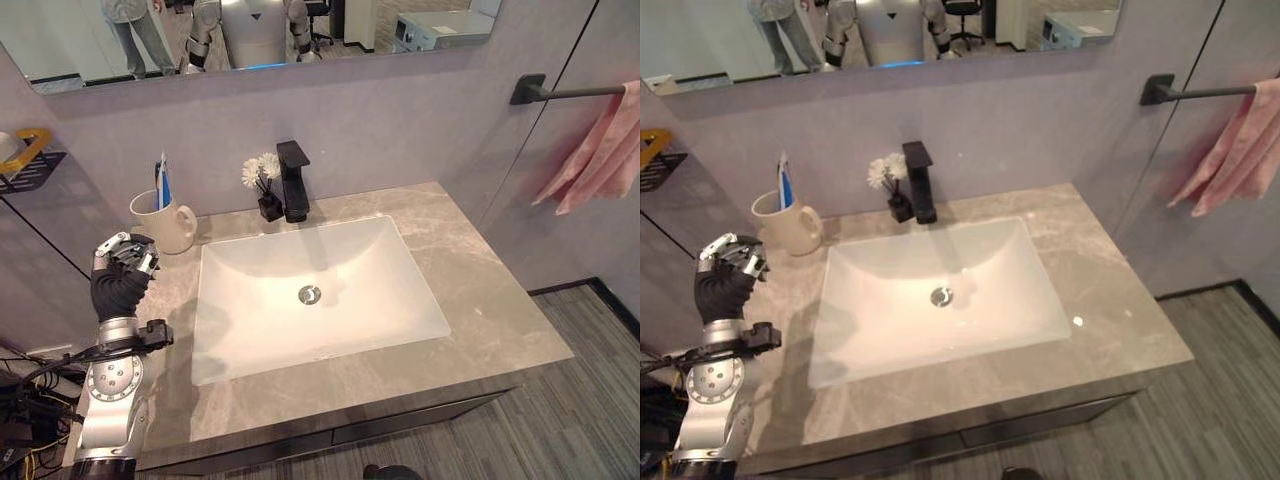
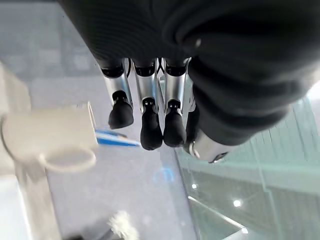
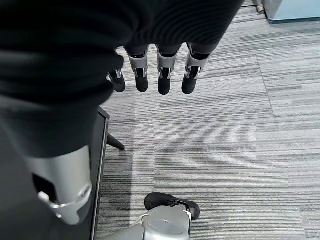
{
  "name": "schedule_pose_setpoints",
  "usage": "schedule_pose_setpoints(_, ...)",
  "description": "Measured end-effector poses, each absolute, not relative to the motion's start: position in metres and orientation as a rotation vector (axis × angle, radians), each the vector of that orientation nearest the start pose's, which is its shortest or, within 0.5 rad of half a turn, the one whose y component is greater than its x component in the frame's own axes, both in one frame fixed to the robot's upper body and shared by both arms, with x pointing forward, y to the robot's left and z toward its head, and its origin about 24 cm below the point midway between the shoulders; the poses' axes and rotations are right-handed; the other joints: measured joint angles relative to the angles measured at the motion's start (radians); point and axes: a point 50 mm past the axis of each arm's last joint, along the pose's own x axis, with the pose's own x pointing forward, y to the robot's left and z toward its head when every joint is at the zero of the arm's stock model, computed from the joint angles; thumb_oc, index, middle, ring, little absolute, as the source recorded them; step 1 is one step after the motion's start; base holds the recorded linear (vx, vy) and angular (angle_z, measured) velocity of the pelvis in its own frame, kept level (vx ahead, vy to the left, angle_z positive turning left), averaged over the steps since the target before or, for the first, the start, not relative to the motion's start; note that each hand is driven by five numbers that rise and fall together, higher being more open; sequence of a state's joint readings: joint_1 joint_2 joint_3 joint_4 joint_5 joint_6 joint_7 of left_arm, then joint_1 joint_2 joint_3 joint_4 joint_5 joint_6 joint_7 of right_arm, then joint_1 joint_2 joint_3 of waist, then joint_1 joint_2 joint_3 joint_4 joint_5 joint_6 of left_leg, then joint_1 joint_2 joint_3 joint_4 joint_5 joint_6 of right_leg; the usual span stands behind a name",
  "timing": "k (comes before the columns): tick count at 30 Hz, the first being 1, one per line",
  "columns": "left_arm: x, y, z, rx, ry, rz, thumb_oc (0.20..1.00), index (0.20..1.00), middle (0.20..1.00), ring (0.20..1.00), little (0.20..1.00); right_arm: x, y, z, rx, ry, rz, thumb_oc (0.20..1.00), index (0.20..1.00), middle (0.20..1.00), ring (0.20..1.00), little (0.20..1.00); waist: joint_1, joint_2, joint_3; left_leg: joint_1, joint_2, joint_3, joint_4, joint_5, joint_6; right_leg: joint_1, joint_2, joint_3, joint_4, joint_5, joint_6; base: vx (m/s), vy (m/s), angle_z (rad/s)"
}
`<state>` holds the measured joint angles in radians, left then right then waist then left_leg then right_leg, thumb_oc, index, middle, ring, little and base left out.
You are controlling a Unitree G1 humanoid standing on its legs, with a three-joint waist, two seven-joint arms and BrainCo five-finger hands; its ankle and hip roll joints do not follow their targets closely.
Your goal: Put brush and paste in cup on sink, flatten towel.
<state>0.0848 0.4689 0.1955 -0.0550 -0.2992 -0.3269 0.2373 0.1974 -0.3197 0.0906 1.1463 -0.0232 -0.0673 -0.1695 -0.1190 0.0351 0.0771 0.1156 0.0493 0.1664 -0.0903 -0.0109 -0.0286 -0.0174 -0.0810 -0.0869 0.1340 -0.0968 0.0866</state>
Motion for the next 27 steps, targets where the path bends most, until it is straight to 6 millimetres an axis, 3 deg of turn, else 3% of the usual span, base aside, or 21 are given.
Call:
schedule_pose_setpoints(4, 0.217, 0.292, 0.097, 0.191, -0.31, 0.404, 0.2, 0.2, 0.2, 0.2, 0.2, 0.032, -0.284, -0.15, -0.47, 1.247, -0.248, 1.0, 1.0, 1.0, 1.0, 1.0, 0.004, 0.017, -0.014, -0.008, -0.001, 0.008, 0.001, 0.001, 0.001, -0.001, 0.002, 0.004, -0.025, 0.018, 0.006, -0.01, 0.035, -0.05)
schedule_pose_setpoints(8, 0.218, 0.302, 0.097, 0.259, -0.26, 0.421, 0.2, 0.2, 0.2, 0.2, 0.2, 0.035, -0.292, -0.147, -0.489, 1.239, -0.259, 1.0, 1.0, 1.0, 1.0, 1.0, 0.009, 0.019, -0.013, -0.019, 0.0, 0.014, 0.001, 0.001, 0.002, -0.006, 0.005, 0.009, -0.054, 0.037, 0.011, -0.05, 0.054, -0.05)
schedule_pose_setpoints(12, 0.222, 0.31, 0.107, 0.331, -0.253, 0.387, 0.2, 0.2, 0.2, 0.2, 0.2, 0.035, -0.296, -0.145, -0.507, 1.244, -0.246, 1.0, 1.0, 1.0, 1.0, 1.0, 0.028, 0.019, -0.007, -0.05, -0.001, 0.034, 0.001, 0.005, 0.006, -0.035, 0.004, 0.024, -0.076, 0.054, 0.019, -0.06, 0.03, -0.12)
schedule_pose_setpoints(16, 0.241, 0.33, 0.112, 0.332, -0.214, 0.396, 0.2, 0.2, 0.2, 0.2, 0.2, 0.036, -0.296, -0.146, -0.509, 1.254, -0.223, 1.0, 1.0, 1.0, 1.0, 1.0, 0.027, 0.02, 0.008, -0.102, -0.002, 0.035, 0.001, 0.019, 0.01, -0.066, 0.004, 0.024, -0.123, 0.094, 0.02, -0.11, 0.029, -0.02)
schedule_pose_setpoints(20, 0.259, 0.349, 0.14, 0.379, -0.217, 0.385, 0.2, 0.2, 0.2, 0.2, 0.2, 0.054, -0.3, -0.142, -0.521, 1.218, -0.214, 1.0, 1.0, 1.0, 1.0, 1.0, 0.022, 0.013, 0.059, -0.161, -0.008, 0.04, 0.001, 0.04, 0.014, -0.09, 0.003, 0.027, -0.196, 0.164, 0.018, -0.03, 0.013, -0.03)
schedule_pose_setpoints(23, 0.268, 0.357, 0.157, 0.423, -0.223, 0.382, 0.2, 0.2, 0.2, 0.2, 0.2, 0.059, -0.3, -0.142, -0.526, 1.209, -0.204, 1.0, 1.0, 1.0, 1.0, 1.0, 0.02, 0.003, 0.069, -0.172, -0.007, 0.045, 0.001, 0.041, 0.012, -0.092, 0.004, 0.028, -0.219, 0.176, 0.018, 0.0, -0.004, -0.04)
schedule_pose_setpoints(27, 0.281, 0.37, 0.16, 0.455, -0.162, 0.414, 0.2, 0.2, 0.2, 0.2, 0.2, 0.078, -0.292, -0.14, -0.537, 1.151, -0.154, 1.0, 1.0, 1.0, 1.0, 1.0, 0.015, -0.014, 0.074, -0.185, -0.005, 0.051, 0.001, 0.043, 0.01, -0.109, 0.005, 0.032, -0.219, 0.179, 0.016, 0.0, -0.006, -0.03)
